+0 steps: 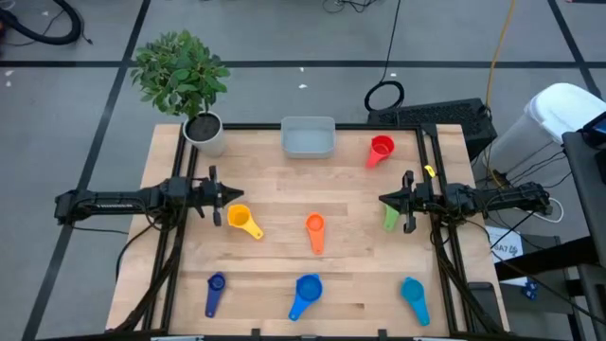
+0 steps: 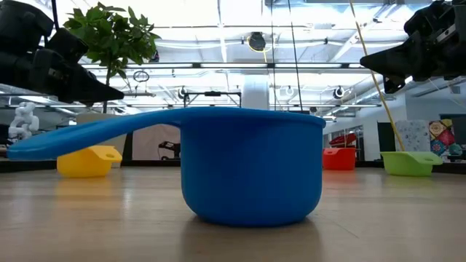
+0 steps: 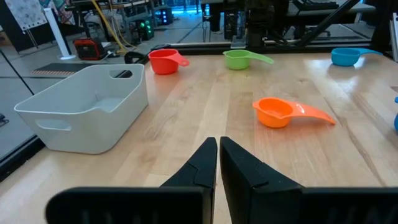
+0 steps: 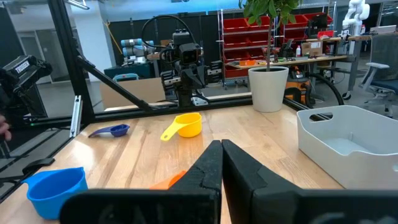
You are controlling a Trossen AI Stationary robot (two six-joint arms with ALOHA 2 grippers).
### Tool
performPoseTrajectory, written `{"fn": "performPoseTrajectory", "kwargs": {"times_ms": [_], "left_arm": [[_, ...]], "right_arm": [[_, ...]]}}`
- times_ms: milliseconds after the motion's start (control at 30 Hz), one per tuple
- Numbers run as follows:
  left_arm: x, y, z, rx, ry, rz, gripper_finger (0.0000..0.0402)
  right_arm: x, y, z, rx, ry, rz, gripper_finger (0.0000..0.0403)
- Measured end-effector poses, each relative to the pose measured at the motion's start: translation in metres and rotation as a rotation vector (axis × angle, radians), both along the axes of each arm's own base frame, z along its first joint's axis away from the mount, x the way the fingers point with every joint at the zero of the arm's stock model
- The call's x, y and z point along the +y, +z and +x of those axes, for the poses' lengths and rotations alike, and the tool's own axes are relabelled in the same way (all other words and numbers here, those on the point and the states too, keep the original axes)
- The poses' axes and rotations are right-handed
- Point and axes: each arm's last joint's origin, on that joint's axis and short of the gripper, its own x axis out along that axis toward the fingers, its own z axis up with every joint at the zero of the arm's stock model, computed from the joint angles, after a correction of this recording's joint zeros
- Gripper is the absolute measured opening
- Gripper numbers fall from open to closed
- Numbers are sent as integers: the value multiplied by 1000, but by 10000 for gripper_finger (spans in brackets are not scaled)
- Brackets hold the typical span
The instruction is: Nest measuring cups in basket
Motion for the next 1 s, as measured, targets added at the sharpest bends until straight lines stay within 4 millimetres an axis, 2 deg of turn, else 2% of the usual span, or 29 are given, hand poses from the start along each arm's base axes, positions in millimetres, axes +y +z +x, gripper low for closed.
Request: {"fn": "performPoseTrajectory", "kwargs": {"times_ms": [200, 467, 733, 1000], "left_arm": [[0, 0, 0, -5, 2, -13, 26], [0, 0, 0, -33, 20, -183, 26], [0, -1, 0, -26, 26, -227, 26], [-1, -1, 0, -32, 13, -272, 26]], "right_arm": [[0, 0, 0, 0, 0, 0, 0], [0, 6, 0, -63, 0, 9, 0], [0, 7, 0, -80, 7, 117, 0], [0, 7, 0, -81, 7, 118, 0]]}}
